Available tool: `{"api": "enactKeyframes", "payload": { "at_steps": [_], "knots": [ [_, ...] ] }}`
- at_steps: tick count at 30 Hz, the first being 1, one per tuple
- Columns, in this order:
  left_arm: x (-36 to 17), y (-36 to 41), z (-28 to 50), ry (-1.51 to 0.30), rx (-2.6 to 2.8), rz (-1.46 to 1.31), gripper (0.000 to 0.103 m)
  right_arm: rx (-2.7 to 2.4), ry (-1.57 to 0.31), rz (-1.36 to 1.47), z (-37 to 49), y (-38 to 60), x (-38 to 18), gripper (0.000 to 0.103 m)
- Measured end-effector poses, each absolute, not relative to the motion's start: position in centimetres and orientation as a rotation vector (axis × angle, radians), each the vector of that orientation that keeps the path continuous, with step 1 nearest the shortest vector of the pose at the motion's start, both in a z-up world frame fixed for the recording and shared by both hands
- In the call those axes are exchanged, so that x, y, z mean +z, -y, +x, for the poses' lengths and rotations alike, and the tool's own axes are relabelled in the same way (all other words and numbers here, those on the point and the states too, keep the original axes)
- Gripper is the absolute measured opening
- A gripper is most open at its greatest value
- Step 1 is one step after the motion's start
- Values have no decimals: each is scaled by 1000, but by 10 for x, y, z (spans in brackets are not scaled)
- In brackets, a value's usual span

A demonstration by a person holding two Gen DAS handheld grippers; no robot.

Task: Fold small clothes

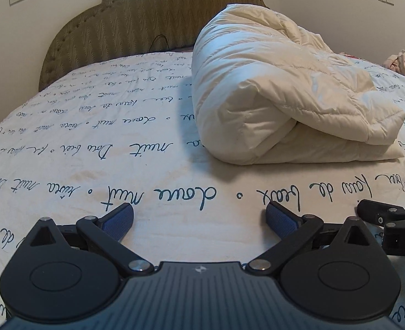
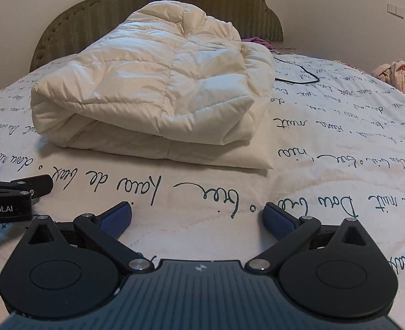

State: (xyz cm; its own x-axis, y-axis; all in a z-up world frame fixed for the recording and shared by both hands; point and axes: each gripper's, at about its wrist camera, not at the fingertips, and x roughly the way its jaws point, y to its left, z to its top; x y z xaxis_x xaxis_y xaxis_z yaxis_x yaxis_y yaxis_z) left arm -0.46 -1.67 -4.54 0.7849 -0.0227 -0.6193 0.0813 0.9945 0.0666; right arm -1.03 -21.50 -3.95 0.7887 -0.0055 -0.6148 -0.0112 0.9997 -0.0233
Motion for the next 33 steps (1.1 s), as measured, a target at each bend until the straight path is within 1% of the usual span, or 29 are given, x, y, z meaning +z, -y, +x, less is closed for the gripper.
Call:
{"api": "enactKeyframes", "payload": {
  "at_steps": [33],
  "knots": [
    [-45, 20, -4, -664, -55, 99, 103, 8, -660, -20, -10, 216, -41, 103]
  ]
}}
